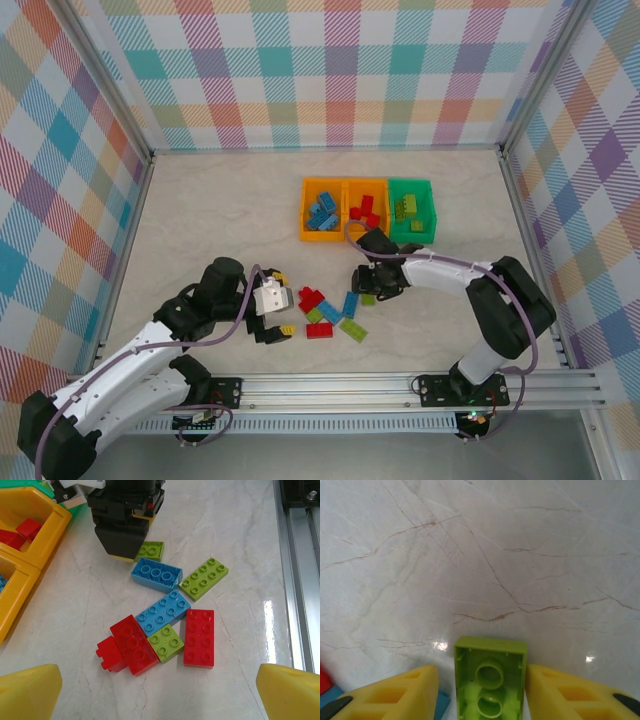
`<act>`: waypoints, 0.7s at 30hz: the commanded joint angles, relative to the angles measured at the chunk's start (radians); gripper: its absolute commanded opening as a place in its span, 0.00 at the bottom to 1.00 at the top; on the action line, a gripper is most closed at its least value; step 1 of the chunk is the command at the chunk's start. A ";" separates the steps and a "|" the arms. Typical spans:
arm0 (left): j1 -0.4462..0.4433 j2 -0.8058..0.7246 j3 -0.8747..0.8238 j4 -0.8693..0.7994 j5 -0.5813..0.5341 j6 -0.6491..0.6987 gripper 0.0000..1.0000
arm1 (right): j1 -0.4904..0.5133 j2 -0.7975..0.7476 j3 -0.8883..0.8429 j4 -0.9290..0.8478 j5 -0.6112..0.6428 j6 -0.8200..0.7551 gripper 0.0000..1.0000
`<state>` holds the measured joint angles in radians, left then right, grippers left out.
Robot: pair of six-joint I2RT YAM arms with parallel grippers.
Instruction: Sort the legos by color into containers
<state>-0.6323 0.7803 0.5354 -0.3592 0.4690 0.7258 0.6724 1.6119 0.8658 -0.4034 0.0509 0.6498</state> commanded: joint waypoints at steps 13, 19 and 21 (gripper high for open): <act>0.000 -0.032 -0.012 0.047 -0.036 -0.013 1.00 | 0.000 -0.128 0.061 -0.044 0.119 -0.049 0.29; 0.001 -0.086 -0.034 0.127 -0.125 -0.048 1.00 | -0.142 -0.260 0.142 -0.013 0.222 -0.188 0.27; 0.000 -0.109 -0.039 0.131 -0.160 -0.052 1.00 | -0.224 -0.243 0.186 0.027 0.259 -0.250 0.27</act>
<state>-0.6323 0.7013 0.5110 -0.2836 0.3664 0.6952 0.5289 1.3636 1.0004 -0.4290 0.2165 0.5129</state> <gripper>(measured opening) 0.999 0.292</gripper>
